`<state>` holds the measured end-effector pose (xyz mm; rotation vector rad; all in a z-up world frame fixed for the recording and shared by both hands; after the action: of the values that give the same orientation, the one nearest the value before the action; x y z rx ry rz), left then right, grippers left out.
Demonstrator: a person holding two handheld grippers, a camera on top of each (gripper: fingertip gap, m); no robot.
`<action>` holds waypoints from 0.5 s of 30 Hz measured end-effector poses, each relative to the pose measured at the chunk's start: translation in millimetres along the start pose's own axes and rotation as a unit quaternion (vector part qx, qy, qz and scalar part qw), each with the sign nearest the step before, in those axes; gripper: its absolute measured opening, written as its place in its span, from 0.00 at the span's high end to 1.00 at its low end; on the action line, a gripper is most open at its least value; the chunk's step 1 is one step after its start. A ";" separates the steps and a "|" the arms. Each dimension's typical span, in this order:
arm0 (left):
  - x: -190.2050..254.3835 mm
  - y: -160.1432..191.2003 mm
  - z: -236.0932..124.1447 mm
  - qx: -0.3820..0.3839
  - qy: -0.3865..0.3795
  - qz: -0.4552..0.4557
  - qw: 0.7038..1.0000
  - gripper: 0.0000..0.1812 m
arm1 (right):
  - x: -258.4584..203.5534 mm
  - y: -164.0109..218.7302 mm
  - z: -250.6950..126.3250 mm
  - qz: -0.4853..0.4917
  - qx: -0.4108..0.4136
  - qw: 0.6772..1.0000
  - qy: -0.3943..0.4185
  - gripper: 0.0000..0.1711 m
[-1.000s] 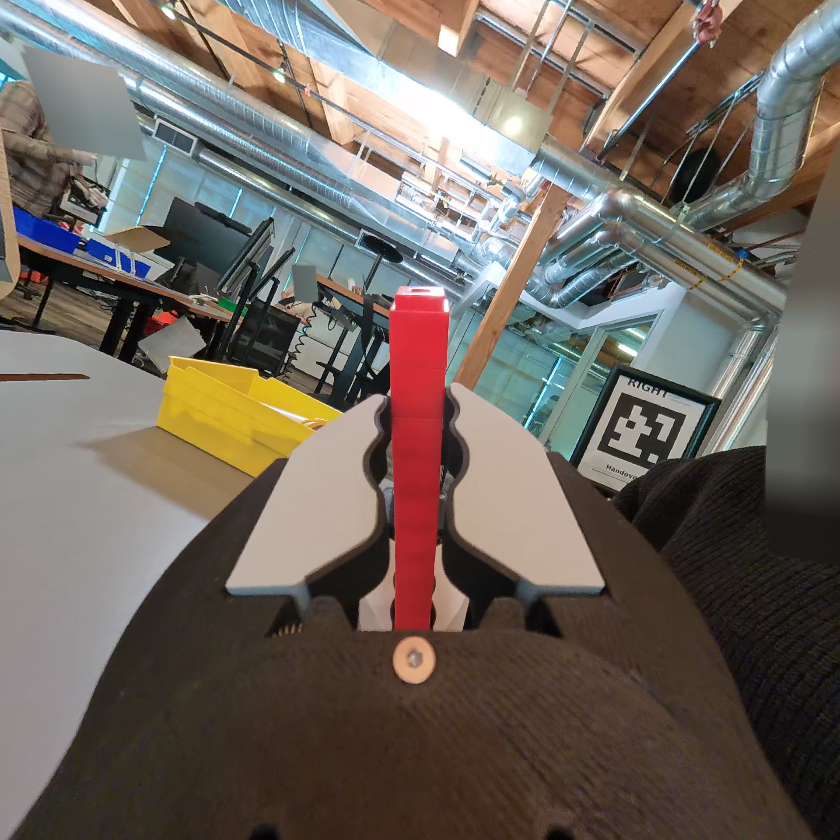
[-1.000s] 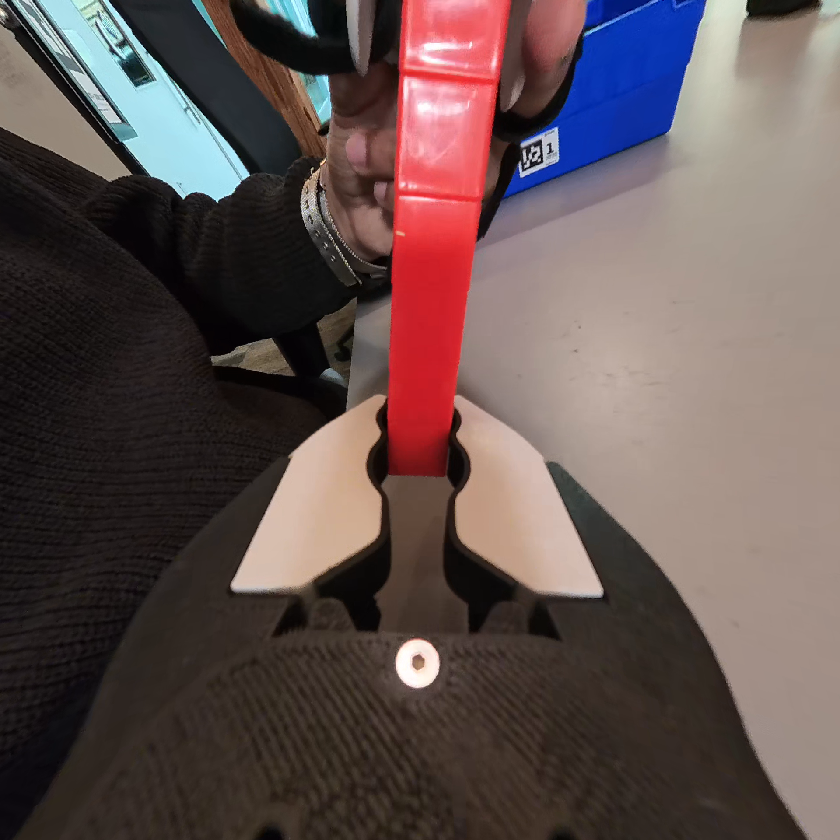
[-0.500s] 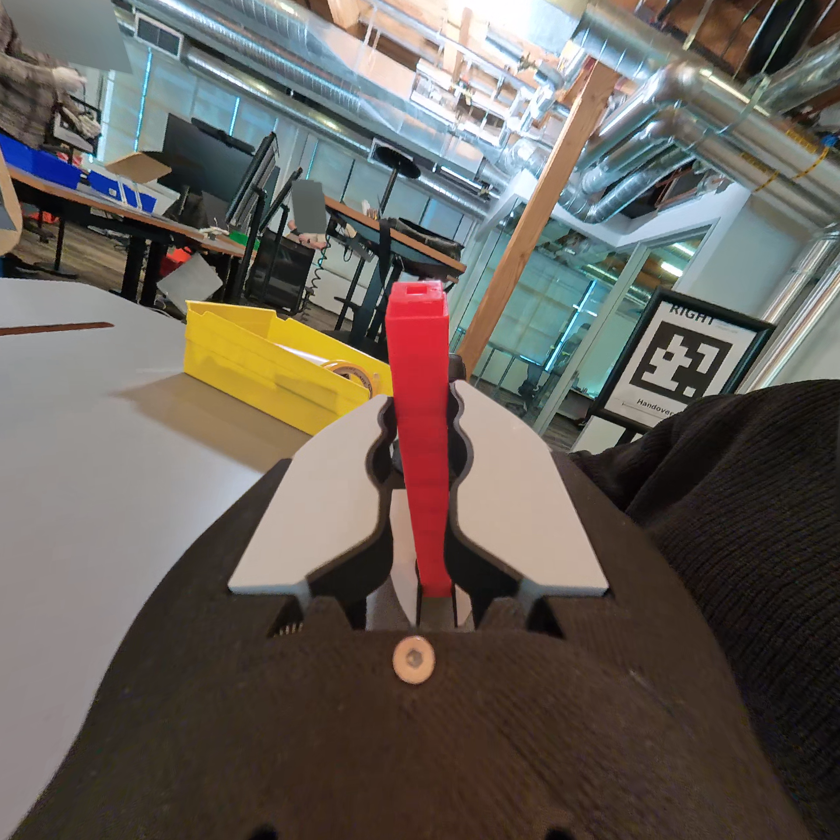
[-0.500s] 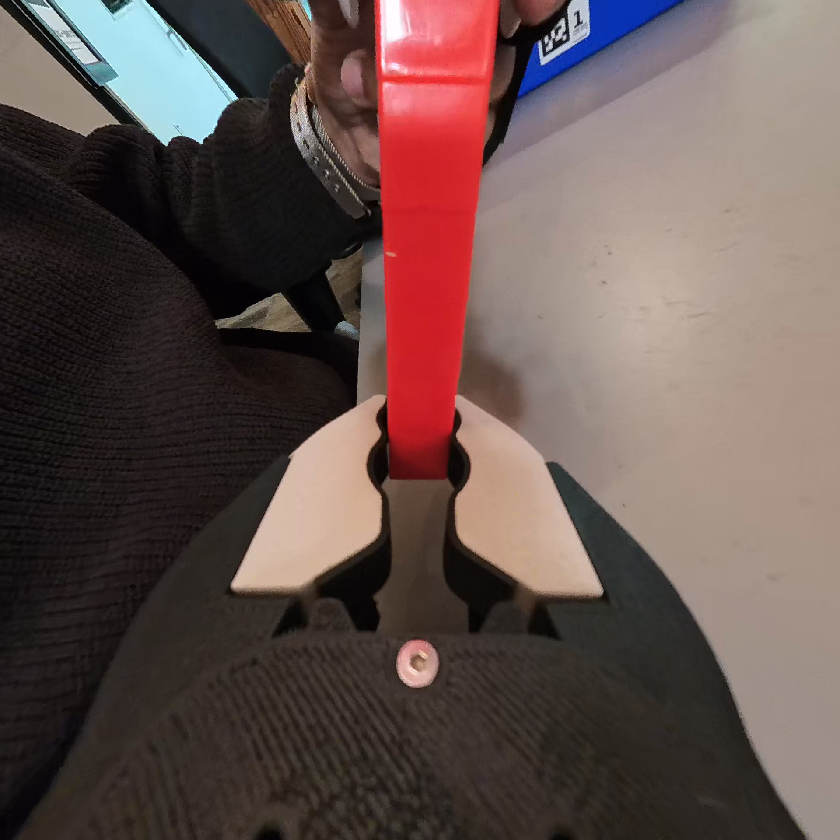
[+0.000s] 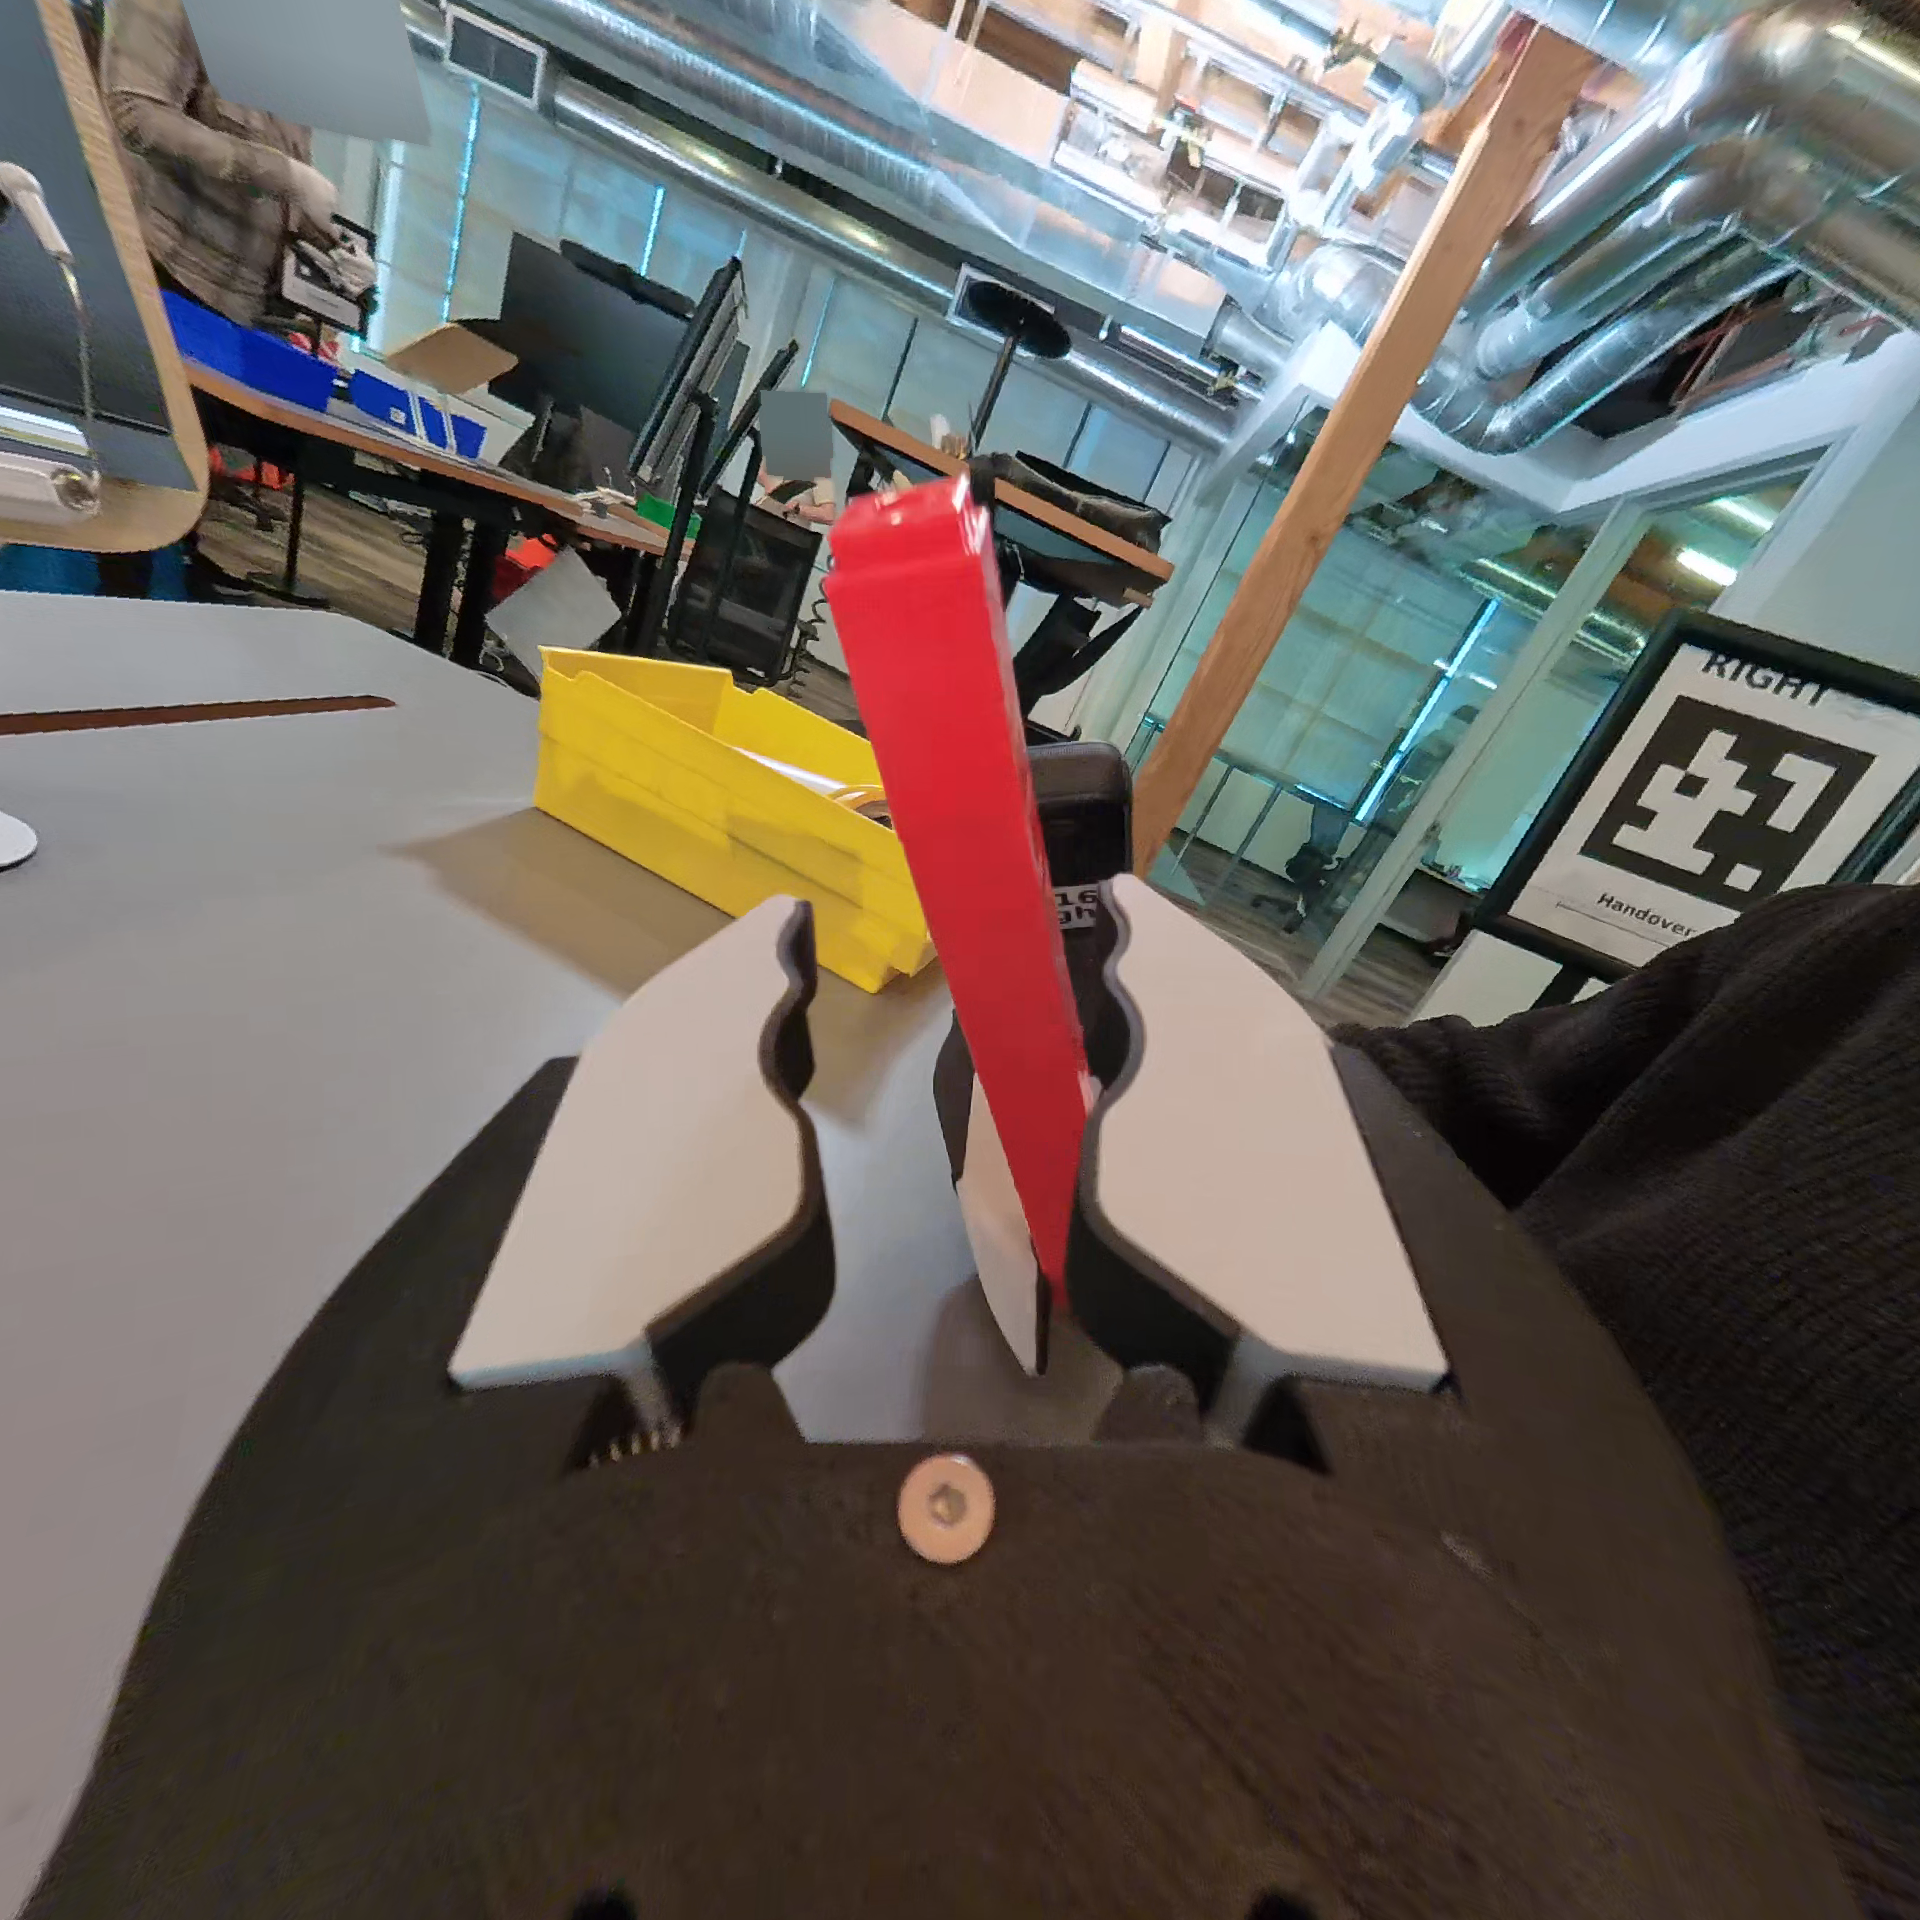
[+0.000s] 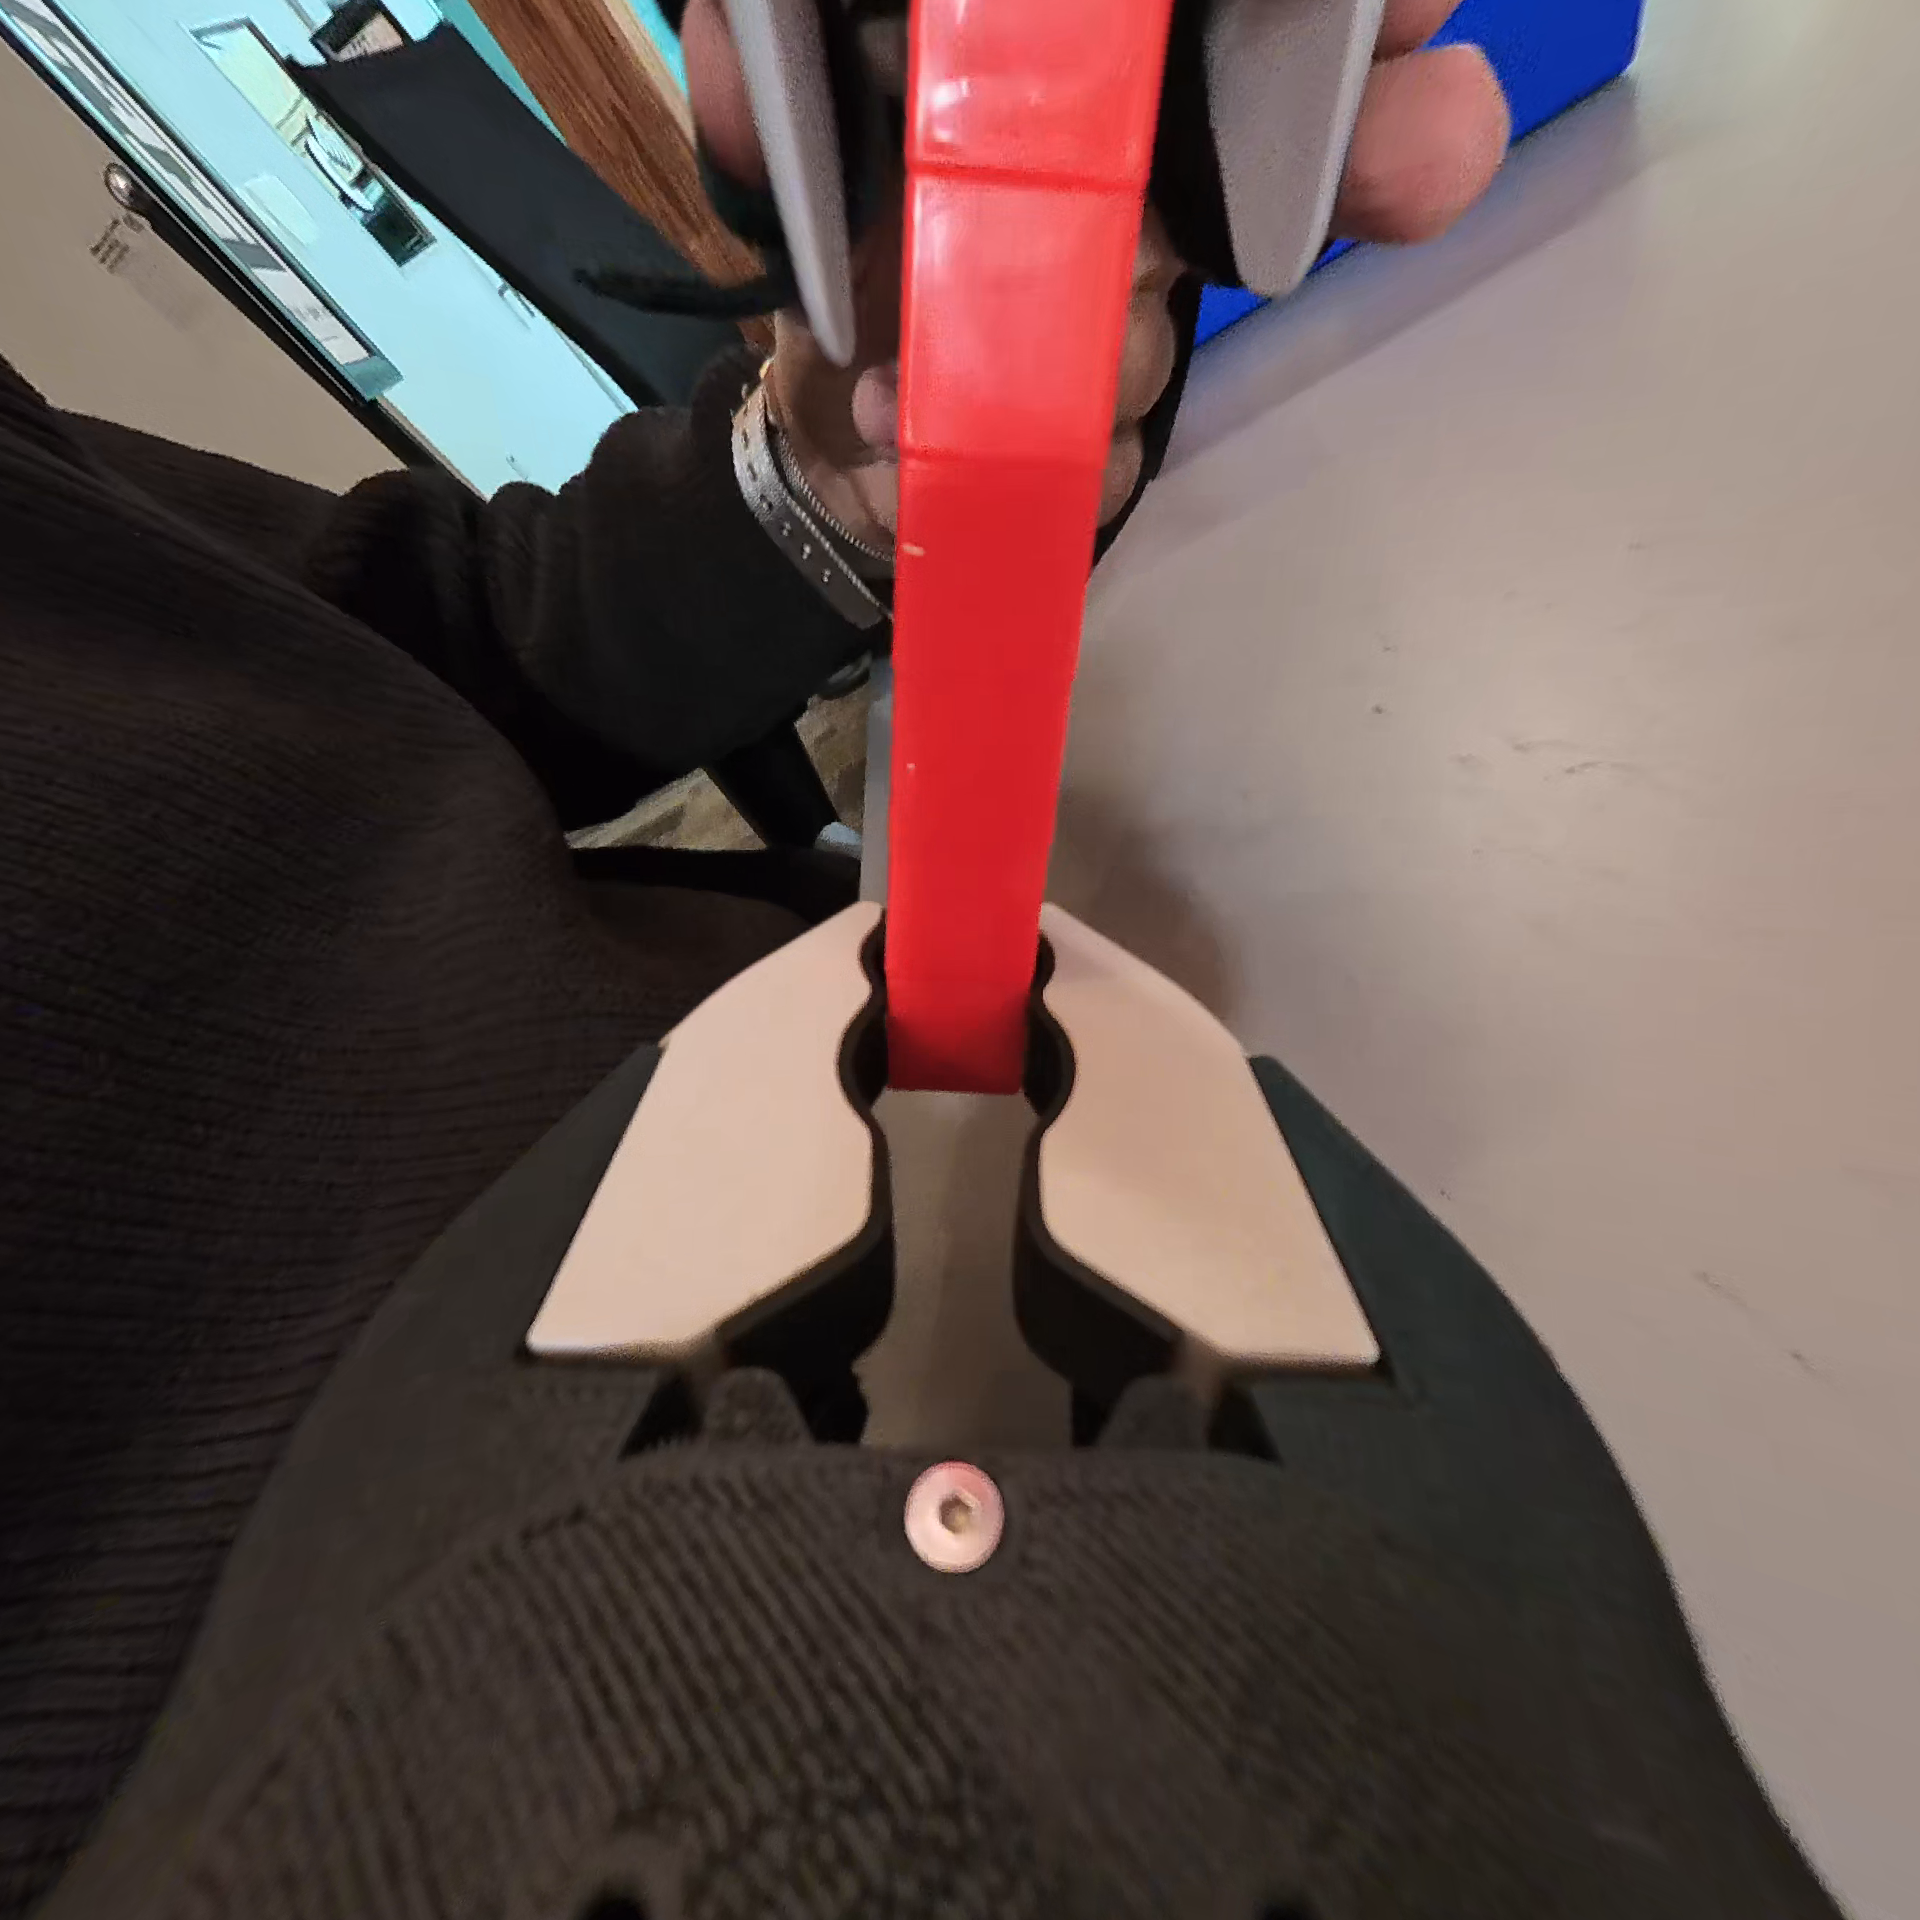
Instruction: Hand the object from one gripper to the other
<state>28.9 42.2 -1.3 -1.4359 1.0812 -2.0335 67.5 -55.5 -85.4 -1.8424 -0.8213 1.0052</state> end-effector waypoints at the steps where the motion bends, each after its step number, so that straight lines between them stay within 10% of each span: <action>1: 1.0 0.8 1.6 0.001 0.001 0.002 1.000 0.68 | 1.1 -0.3 -1.2 0.000 0.003 1.000 0.004 0.87; 10: -11.7 -24.9 -15.7 0.097 -0.129 0.121 0.979 0.54 | 8.9 -6.4 -11.9 0.035 0.041 0.998 0.012 0.87; 15: -10.3 -39.8 -30.1 0.103 -0.275 0.340 0.893 0.55 | 15.1 -5.2 -16.3 0.116 0.058 0.991 -0.007 0.87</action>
<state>8.6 84.3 19.2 -1.1800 0.9035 -1.1129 87.9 -46.7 -80.5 -1.8610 -0.5518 1.1873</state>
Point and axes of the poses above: each gripper's, where its closed fingertips meet, z out along the fingers, y out of its underside, x = y × z across the jaws, the point moved 4 cm from there along -z, back along the fingers, and after that the axes turned 13 degrees about -z, right-handed, at the moved point
